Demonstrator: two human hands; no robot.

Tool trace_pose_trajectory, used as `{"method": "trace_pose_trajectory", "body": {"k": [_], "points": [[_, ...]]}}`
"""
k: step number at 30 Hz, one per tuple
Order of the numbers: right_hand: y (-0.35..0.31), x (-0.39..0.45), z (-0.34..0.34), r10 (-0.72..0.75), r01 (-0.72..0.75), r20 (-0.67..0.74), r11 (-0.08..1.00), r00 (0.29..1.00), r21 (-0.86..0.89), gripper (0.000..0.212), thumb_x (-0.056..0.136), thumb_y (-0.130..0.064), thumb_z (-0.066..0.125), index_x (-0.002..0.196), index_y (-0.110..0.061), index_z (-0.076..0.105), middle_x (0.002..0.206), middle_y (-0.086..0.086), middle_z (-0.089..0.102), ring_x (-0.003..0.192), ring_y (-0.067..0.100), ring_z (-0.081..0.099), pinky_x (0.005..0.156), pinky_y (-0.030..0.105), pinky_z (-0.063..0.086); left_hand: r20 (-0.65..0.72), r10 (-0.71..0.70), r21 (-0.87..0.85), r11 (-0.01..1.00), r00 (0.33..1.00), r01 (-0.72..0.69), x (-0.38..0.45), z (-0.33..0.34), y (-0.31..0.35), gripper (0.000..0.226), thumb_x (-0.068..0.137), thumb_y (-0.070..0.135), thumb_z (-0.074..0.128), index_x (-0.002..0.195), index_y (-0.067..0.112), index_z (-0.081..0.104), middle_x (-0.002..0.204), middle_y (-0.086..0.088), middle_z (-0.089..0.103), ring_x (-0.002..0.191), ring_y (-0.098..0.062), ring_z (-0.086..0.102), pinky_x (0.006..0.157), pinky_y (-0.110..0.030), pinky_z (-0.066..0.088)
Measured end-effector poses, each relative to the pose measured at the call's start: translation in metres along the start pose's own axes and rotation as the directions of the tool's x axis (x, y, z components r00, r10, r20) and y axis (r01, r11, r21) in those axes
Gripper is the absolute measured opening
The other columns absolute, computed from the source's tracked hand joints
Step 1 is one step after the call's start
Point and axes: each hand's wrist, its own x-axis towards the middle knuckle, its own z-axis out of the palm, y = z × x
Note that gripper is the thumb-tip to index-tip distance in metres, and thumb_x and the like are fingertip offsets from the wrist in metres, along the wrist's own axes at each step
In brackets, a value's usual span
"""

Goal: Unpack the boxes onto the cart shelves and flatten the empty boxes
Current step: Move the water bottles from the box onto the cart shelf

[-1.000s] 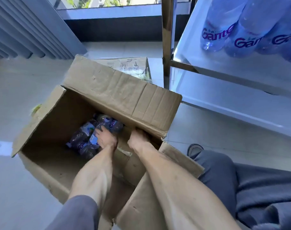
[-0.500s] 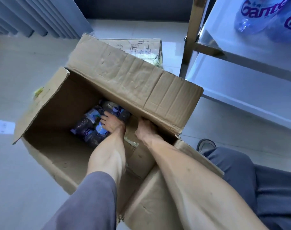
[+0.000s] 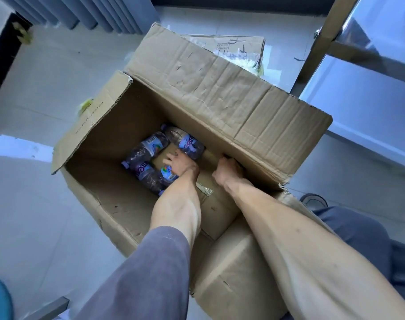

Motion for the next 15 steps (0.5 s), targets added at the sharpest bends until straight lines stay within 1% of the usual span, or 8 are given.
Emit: {"method": "trace_pose_trajectory", "body": {"k": [2,4,6,7,10,12,13,15], "points": [[-0.005,-0.004,-0.006,-0.028,0.027,0.018,0.999,0.999,0.042,0.039,0.086,-0.018,0.061,0.124,-0.010,0.059,0.122,0.016,0.065,0.115,0.032,0.062,0.090,0.034,0.049,0.029,-0.003,-0.013,1.000,1.000,0.004,-0.007,-0.003,-0.003,0.041,0.098,0.007,0.049,0.138,0.016,0.046,0.145,-0.015,0.029,0.134,-0.035,0.025,0.093,-0.048,0.050],[-0.010,-0.009,-0.013,-0.102,0.096,0.043,0.987,0.994,0.130,0.037,0.085,-0.020,0.057,0.122,-0.017,0.061,0.122,0.015,0.065,0.113,0.034,0.062,0.089,0.033,0.049,0.063,0.027,-0.043,0.999,0.998,-0.025,-0.021,0.000,-0.007,0.038,0.098,0.014,0.051,0.136,0.016,0.048,0.141,-0.014,0.033,0.133,-0.034,0.027,0.096,-0.049,0.047],[-0.018,-0.013,-0.023,-0.174,0.162,0.037,0.963,0.984,0.216,0.036,0.083,-0.024,0.056,0.119,-0.024,0.063,0.121,0.012,0.066,0.110,0.034,0.062,0.088,0.031,0.049,0.070,0.056,-0.080,0.996,0.996,-0.051,-0.040,0.003,-0.009,0.035,0.101,0.021,0.046,0.134,0.014,0.051,0.141,-0.013,0.037,0.135,-0.033,0.028,0.103,-0.049,0.041],[-0.020,-0.017,-0.026,-0.194,0.184,0.017,0.951,0.981,0.247,0.034,0.083,-0.026,0.056,0.117,-0.024,0.064,0.120,0.011,0.067,0.109,0.034,0.063,0.087,0.031,0.050,0.071,0.053,-0.113,0.993,0.996,-0.045,-0.050,0.004,-0.010,0.035,0.102,0.024,0.044,0.134,0.014,0.053,0.143,-0.013,0.037,0.137,-0.033,0.027,0.106,-0.048,0.037],[-0.022,-0.032,-0.035,-0.228,0.225,-0.021,0.936,0.973,0.272,0.032,0.084,-0.022,0.059,0.115,-0.020,0.066,0.117,0.010,0.069,0.108,0.032,0.063,0.084,0.027,0.048,0.074,-0.014,-0.302,0.953,0.997,0.036,-0.075,0.000,-0.017,0.038,0.100,0.032,0.046,0.133,0.015,0.053,0.149,-0.014,0.034,0.138,-0.034,0.028,0.107,-0.047,0.036],[-0.024,-0.043,-0.044,-0.256,0.253,-0.031,0.920,0.966,0.300,0.034,0.084,-0.017,0.057,0.116,-0.017,0.066,0.117,0.011,0.069,0.108,0.031,0.063,0.089,0.031,0.051,0.070,-0.043,-0.459,0.886,0.997,0.070,-0.086,-0.007,-0.022,0.039,0.097,0.032,0.049,0.133,0.015,0.052,0.146,-0.015,0.040,0.133,-0.034,0.033,0.107,-0.042,0.034],[-0.026,-0.048,-0.049,-0.277,0.277,-0.046,0.909,0.960,0.312,0.034,0.084,-0.014,0.055,0.117,-0.016,0.066,0.116,0.011,0.069,0.108,0.031,0.063,0.091,0.034,0.051,0.064,-0.038,-0.518,0.853,0.997,0.066,-0.090,-0.011,-0.024,0.041,0.096,0.031,0.052,0.134,0.014,0.051,0.143,-0.016,0.043,0.132,-0.034,0.036,0.106,-0.039,0.030],[-0.029,-0.060,-0.061,-0.314,0.333,-0.112,0.885,0.943,0.325,0.037,0.084,-0.010,0.050,0.116,-0.017,0.067,0.116,0.010,0.069,0.108,0.029,0.063,0.093,0.038,0.051,0.007,0.005,-0.599,0.801,1.000,0.000,-0.097,-0.017,-0.029,0.051,0.092,0.028,0.061,0.139,0.014,0.046,0.138,-0.018,0.050,0.133,-0.033,0.039,0.109,-0.036,0.022]]}}
